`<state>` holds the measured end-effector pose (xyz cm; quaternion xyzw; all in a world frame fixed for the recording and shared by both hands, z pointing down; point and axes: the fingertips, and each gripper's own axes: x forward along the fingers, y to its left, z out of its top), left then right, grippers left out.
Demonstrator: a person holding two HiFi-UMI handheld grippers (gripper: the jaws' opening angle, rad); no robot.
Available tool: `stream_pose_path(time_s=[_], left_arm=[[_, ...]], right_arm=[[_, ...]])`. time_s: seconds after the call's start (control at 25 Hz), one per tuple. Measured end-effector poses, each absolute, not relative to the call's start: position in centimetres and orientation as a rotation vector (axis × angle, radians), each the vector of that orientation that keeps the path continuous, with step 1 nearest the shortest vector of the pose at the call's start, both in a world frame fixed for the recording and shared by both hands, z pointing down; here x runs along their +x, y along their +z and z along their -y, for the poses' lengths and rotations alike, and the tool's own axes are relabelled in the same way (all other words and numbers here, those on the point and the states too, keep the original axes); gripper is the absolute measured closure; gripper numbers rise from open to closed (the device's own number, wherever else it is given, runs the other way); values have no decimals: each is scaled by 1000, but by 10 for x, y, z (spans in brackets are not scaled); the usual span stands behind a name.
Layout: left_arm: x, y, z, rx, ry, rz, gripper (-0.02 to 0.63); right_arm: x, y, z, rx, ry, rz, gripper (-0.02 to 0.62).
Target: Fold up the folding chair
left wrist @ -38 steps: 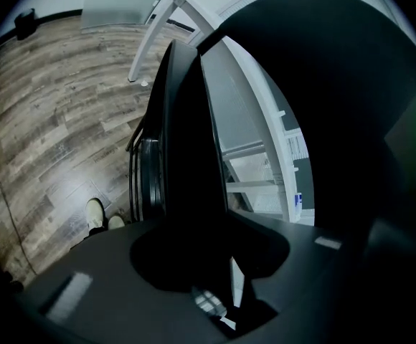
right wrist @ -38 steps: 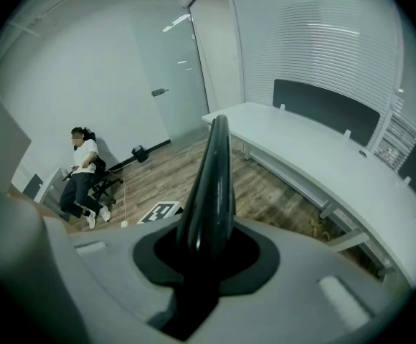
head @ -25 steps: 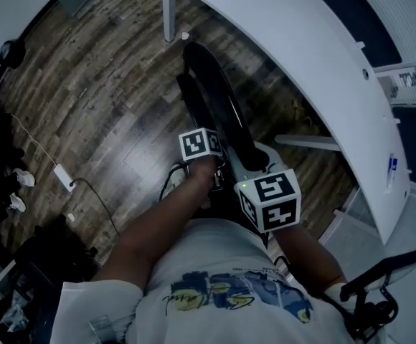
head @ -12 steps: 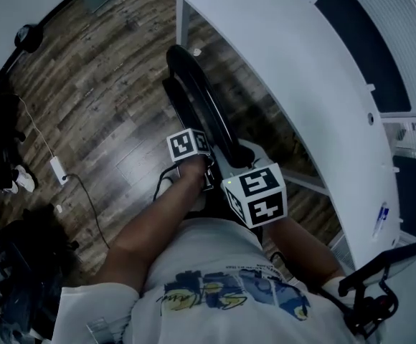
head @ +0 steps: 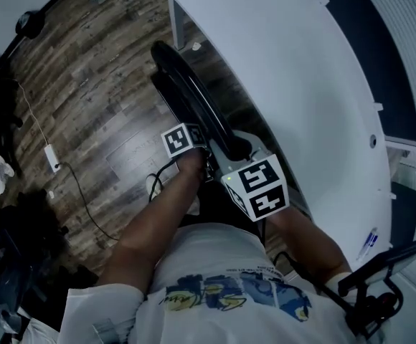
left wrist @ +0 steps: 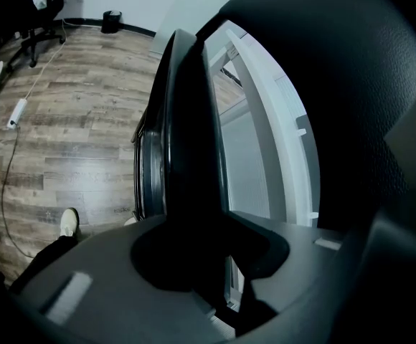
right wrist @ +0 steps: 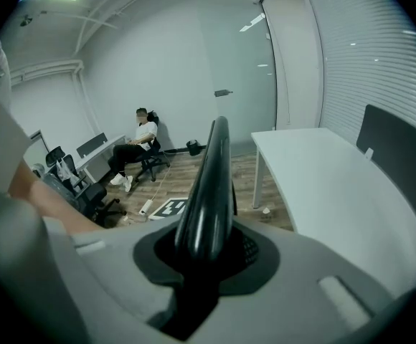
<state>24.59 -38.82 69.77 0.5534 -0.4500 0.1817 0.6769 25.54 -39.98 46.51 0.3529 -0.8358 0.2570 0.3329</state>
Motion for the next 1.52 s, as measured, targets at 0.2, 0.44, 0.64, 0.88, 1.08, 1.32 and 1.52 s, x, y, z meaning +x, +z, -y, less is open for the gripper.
stream_pose_path(time_s=[0.2, 0.44, 0.64, 0.88, 1.08, 1.32, 1.52], left_arm=[[257, 698, 399, 1235, 448, 1021, 474], [273, 691, 407, 1230, 465, 1007, 474], [277, 689, 406, 1257, 479, 980, 469], [290, 688, 415, 1318, 471, 934, 460], [308, 689, 425, 1360, 428, 875, 448], [328, 684, 461, 1421, 390, 851, 454], [325, 681, 460, 1458, 383, 830, 453]], right_arm=[[276, 466, 417, 940, 719, 2180, 523], [296, 464, 432, 946, 775, 2172, 523], [302, 465, 433, 950, 796, 2168, 523], [321, 467, 441, 952, 812, 2174, 523], [340, 473, 453, 945, 831, 2179, 522], [368, 480, 489, 928, 853, 2184, 523], [368, 480, 487, 923, 856, 2191, 523]])
